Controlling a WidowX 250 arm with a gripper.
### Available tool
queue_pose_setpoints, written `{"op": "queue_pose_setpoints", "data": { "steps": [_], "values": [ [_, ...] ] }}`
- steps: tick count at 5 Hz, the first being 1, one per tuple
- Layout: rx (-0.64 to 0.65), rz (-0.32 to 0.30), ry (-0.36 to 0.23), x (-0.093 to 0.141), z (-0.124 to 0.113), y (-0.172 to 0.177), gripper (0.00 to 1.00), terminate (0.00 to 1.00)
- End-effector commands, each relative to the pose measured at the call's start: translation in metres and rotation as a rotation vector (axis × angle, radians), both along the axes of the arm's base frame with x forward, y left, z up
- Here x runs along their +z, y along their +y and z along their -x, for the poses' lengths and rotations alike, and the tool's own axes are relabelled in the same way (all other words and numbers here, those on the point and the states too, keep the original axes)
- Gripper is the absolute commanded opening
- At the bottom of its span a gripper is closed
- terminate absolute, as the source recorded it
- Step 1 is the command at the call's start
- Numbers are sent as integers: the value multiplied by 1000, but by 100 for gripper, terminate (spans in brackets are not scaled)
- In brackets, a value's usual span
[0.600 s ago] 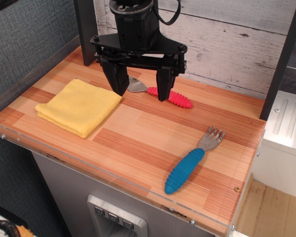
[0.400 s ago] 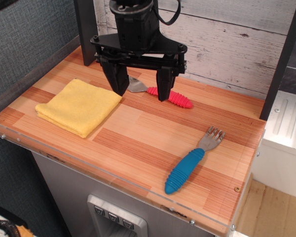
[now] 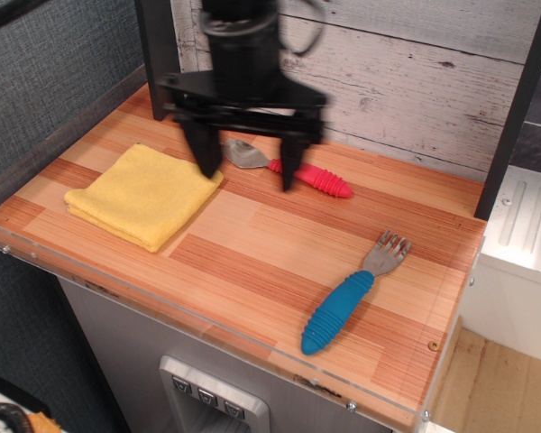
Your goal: Move yellow cloth closer to left side of blue utensil.
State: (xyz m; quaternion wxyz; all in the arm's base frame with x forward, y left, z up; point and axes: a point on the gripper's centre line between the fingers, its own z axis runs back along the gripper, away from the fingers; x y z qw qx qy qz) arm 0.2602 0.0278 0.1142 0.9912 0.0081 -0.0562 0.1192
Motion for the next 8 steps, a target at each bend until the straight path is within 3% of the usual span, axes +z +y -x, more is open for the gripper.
{"op": "queue_pose_setpoints", "data": {
  "steps": [1, 2, 3, 4, 6, 8],
  "values": [
    [53, -99, 21, -7, -6, 52, 100, 0],
    [39, -129, 62, -16, -12, 80, 100, 0],
    [31, -138, 9, -27, -19, 104, 0, 0],
    [-12, -123, -16, -35, -24, 116, 0, 0],
    [-72, -129, 12, -60, -32, 132, 0, 0],
    [-74, -109, 20, -73, -33, 125, 0, 0]
  ]
}}
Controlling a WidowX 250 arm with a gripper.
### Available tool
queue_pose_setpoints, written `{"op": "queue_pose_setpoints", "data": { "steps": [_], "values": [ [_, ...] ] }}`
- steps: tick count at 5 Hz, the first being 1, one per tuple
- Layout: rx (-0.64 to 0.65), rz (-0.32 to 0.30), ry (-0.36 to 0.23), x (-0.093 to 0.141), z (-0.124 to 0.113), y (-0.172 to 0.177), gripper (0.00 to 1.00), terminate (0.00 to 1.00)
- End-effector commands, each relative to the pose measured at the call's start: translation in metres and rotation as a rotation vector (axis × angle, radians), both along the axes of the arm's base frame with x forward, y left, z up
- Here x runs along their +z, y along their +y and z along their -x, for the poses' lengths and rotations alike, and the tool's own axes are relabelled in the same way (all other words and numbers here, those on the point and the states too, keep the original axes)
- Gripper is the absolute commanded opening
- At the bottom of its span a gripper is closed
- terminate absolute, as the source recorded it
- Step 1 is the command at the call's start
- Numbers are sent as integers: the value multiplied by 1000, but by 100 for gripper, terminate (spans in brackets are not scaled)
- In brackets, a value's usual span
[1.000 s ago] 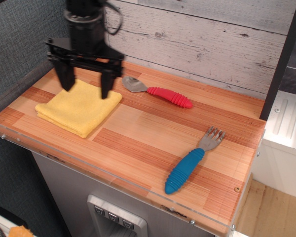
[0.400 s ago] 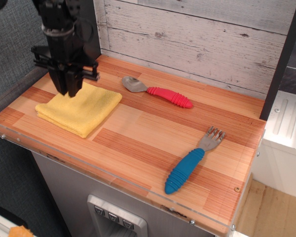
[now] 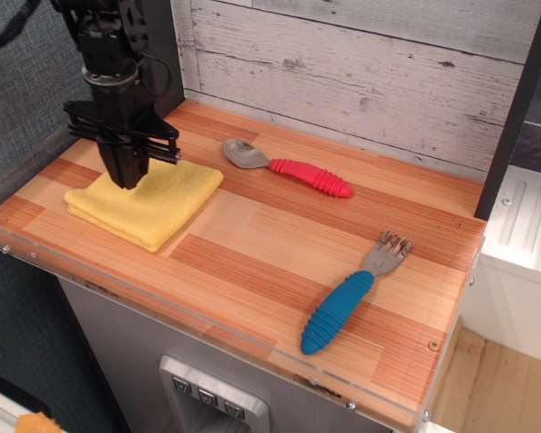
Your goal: Move yellow cloth closer to left side of blue utensil.
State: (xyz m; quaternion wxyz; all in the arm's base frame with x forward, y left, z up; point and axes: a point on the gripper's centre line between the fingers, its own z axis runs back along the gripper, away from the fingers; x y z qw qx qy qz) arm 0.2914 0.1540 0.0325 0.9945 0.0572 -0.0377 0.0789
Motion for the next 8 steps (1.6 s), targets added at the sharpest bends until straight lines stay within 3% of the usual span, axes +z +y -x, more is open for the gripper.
{"op": "queue_pose_setpoints", "data": {
  "steps": [1, 4, 5, 6, 8],
  "values": [
    [15, 2, -18, -2, 3, -8, 0, 0],
    [-26, 35, 27, -21, 19, -43, 0, 0],
    [-14, 88, 36, -27, 25, -55, 0, 0],
    [-72, 81, 81, -35, 31, -77, 0, 0],
    [-162, 107, 84, -38, 41, -116, 0, 0]
  ]
}}
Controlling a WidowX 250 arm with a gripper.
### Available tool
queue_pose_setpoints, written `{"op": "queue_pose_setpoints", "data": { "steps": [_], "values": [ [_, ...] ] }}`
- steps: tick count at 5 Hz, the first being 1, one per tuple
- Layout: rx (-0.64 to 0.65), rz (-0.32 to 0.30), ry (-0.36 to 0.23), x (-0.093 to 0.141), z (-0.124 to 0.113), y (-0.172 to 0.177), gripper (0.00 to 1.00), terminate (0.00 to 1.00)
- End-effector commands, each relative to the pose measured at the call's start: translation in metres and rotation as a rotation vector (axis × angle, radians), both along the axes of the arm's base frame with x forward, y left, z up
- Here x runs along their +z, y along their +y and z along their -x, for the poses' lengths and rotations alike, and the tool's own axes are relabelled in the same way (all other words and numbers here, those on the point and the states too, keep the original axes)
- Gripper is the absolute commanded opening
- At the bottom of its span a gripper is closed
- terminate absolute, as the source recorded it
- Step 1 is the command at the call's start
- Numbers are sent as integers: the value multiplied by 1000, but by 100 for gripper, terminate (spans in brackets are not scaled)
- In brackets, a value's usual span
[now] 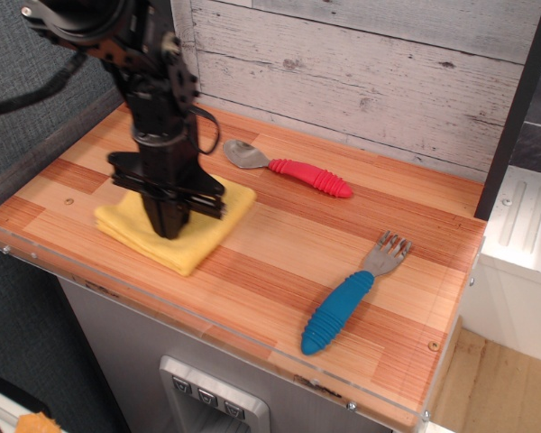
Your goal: Move yellow cloth closer to left side of blue utensil.
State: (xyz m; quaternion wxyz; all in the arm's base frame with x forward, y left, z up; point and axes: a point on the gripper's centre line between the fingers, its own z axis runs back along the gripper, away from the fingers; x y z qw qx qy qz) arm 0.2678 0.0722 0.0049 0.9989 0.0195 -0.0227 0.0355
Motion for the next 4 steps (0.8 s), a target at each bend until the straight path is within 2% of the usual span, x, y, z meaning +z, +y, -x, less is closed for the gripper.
{"op": "queue_pose_setpoints", "data": {
  "steps": [1, 2, 4],
  "values": [
    [-71, 54, 60, -9, 19, -51, 0, 0],
    [-80, 72, 89, -10, 17, -65, 0, 0],
    [-144, 83, 89, -12, 9, -83, 0, 0]
  ]
}}
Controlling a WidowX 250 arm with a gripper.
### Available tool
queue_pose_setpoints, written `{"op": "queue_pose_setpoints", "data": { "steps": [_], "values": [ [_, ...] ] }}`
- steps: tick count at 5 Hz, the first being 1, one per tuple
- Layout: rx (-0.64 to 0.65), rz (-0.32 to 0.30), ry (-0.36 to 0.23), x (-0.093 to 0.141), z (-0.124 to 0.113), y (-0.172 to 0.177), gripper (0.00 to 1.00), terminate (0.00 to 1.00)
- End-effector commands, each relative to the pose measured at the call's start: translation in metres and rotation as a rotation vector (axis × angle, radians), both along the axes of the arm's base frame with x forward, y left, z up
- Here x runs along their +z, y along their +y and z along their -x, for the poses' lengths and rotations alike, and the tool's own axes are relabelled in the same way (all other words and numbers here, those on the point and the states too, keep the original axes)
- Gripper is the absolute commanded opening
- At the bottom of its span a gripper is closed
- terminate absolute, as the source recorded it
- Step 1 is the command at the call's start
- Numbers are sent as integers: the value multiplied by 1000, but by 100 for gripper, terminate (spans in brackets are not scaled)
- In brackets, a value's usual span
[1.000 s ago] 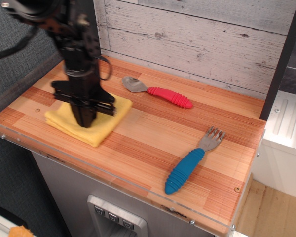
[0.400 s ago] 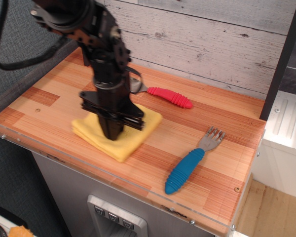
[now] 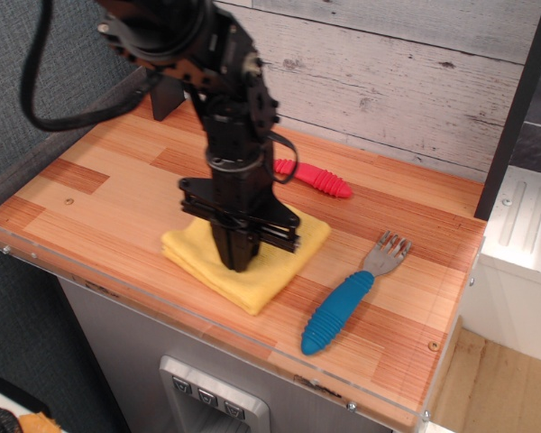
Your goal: Move yellow cloth closer to left side of blue utensil.
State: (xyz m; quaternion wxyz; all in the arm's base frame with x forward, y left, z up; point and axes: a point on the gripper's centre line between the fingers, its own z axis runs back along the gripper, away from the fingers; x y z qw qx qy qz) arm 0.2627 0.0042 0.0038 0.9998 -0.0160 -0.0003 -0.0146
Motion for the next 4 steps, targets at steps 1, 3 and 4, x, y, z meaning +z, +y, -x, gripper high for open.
{"op": "queue_pose_setpoints", "data": {
  "steps": [1, 3, 4],
  "values": [
    [-49, 4, 36, -12, -2, -17, 0, 0],
    [-59, 26, 37, -12, -10, -21, 0, 0],
    [-62, 34, 34, -12, -11, -23, 0, 0]
  ]
}}
